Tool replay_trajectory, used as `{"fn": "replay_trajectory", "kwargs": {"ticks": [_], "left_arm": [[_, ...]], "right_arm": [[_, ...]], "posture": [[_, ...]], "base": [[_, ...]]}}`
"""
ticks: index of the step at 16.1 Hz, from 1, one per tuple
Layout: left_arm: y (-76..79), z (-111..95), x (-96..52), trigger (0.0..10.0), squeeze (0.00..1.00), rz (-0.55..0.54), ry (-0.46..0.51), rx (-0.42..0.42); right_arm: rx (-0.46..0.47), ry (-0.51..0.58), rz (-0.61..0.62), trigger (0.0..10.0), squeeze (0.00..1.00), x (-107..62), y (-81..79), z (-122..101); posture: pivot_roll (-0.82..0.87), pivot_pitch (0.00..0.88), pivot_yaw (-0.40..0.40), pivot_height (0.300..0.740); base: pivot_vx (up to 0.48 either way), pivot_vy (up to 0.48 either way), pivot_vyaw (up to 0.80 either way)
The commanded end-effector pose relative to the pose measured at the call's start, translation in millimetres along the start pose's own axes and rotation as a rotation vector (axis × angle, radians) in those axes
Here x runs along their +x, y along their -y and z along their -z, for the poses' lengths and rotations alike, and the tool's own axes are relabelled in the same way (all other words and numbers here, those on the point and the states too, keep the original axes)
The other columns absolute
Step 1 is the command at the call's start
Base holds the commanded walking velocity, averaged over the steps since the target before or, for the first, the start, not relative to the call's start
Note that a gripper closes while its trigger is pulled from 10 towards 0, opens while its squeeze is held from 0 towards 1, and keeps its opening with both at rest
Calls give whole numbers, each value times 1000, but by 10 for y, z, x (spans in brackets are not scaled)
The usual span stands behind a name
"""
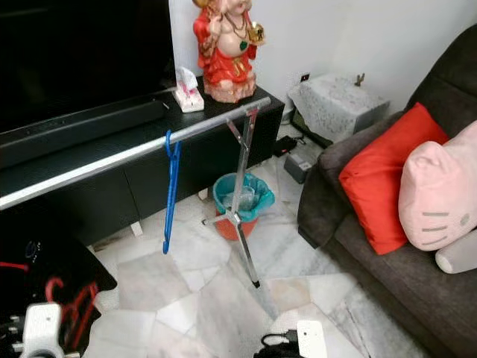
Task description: Hang hanger
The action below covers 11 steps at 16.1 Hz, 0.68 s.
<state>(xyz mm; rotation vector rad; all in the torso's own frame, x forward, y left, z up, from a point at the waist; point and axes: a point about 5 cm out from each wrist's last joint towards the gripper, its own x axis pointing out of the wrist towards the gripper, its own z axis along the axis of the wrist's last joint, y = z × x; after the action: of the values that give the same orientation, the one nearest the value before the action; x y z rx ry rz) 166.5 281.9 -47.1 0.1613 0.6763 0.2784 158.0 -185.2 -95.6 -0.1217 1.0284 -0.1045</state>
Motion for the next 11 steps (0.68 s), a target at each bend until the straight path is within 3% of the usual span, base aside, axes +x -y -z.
{"fn": "replay_trajectory", "kwargs": {"ticks": [1,2,6,11], "left_arm": [[31,156,-27,10000,0,12,-74,52],[45,285,-45,10000,0,-1,-148,67],[147,509,-107,10000,0,1,-275,29],[122,578,-141,10000,0,4,-298,40]], "right_arm": [[-2,9,8,10000,0,3,34,-17],[1,10,11,10000,0,2,33,-16],[-37,7,4,10000,0,3,29,-15],[-30,5,10,10000,0,1,28,-4]], "posture": [[117,28,-88,740],[116,25,-88,740],[110,10,-90,740],[117,11,-85,740]], "base": [[0,0,0],[0,0,0],[0,0,0],[0,0,0]]}}
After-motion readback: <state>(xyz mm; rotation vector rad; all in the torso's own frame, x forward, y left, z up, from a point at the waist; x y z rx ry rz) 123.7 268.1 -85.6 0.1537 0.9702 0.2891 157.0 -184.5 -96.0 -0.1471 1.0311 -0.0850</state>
